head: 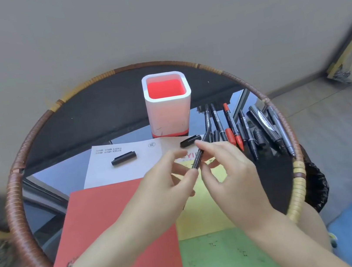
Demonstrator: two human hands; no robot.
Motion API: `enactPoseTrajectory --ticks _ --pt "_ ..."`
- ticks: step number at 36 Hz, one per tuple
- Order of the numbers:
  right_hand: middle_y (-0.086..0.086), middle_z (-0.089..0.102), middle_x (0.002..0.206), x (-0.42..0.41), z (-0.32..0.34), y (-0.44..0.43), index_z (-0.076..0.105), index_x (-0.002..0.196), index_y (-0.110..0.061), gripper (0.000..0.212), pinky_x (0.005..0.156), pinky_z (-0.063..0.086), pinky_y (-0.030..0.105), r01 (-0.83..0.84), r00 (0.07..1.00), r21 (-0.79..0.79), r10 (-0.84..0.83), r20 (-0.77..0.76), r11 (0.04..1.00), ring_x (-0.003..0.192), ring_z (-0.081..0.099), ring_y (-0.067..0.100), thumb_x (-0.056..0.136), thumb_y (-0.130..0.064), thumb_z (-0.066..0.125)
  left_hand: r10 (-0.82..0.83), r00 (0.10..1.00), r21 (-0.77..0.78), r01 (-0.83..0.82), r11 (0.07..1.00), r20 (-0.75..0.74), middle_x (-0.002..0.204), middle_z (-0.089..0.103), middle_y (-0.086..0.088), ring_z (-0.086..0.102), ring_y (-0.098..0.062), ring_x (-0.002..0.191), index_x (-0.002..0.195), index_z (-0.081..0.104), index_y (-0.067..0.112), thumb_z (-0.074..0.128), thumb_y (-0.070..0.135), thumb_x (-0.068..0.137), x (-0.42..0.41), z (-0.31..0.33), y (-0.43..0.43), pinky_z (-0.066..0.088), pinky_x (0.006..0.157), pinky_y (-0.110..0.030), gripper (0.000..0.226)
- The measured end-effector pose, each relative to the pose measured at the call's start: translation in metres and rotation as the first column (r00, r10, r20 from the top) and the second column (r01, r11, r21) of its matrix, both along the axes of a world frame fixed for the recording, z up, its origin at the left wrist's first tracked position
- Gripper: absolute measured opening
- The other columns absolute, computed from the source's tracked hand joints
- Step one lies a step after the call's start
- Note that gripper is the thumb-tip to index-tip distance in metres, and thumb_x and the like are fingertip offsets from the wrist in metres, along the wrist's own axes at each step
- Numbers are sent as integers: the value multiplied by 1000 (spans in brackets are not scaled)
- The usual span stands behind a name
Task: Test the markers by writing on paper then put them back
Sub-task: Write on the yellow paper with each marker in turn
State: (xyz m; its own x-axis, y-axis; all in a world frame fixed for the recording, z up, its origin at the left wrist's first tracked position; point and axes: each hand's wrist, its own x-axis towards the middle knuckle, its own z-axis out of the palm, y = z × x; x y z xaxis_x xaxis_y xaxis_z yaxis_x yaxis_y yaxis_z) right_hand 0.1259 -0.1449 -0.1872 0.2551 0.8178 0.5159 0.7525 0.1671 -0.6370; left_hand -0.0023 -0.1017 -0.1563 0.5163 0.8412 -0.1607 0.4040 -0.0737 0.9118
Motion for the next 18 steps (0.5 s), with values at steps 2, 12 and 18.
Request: enactPoseTrajectory --ticks 2,12,18 --pt "-2 61 94 -5 2 2 61 116 -14 37 80 44 14 -57 998 -26 57 4 998 85 51 1 80 -6 55 7 1000 32 -8 999 5 77 66 14 58 -2 61 108 51 41 47 25 92 -7 -2 -1 52 63 -33 23" --pt "-11 63 89 28 11 9 67 102 -17 23 75 50 21 2 999 -232 10 51 973 79 57 1 84 -6 59 422 887 599 -236 765 -190 92 63 6 55 -13 85 102 60 18 48 10 91 -61 -16 37 38 69 -24 19" --pt "-3 61 90 61 13 35 66 105 -13 22 76 44 27 173 982 -339 -136 129 925 79 52 12 87 -11 53 518 786 714 -145 685 -338 76 64 -8 55 -31 79 89 65 9 58 7 84 -77 -37 61 42 60 -36 9"
